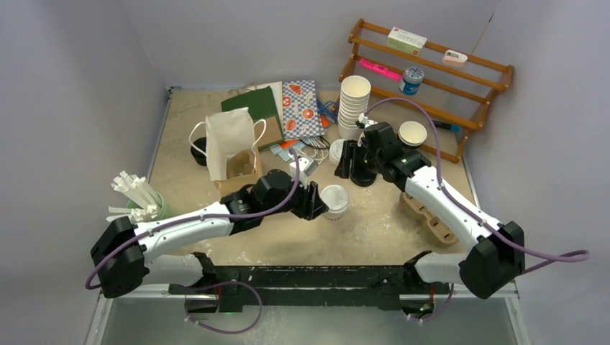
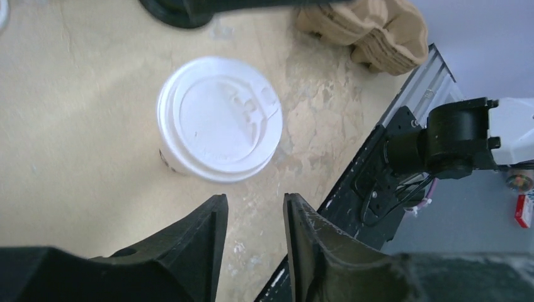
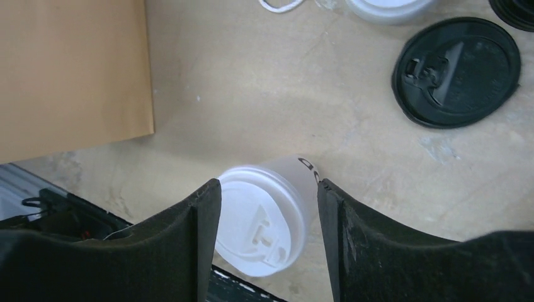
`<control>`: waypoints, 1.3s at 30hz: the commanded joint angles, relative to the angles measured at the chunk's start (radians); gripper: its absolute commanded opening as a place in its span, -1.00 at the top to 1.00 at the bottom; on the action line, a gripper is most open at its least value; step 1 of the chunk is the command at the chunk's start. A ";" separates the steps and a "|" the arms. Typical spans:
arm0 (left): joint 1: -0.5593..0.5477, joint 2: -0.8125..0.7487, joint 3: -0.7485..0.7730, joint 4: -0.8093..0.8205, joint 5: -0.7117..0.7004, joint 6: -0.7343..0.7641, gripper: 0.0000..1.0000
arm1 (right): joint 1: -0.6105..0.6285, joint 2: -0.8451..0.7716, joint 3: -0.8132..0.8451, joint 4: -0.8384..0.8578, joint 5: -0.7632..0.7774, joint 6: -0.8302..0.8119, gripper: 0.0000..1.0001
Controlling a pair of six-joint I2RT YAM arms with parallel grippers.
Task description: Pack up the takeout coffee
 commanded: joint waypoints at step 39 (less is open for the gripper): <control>0.094 0.186 -0.082 0.315 0.043 -0.133 0.42 | -0.051 0.007 -0.139 0.078 -0.173 -0.050 0.08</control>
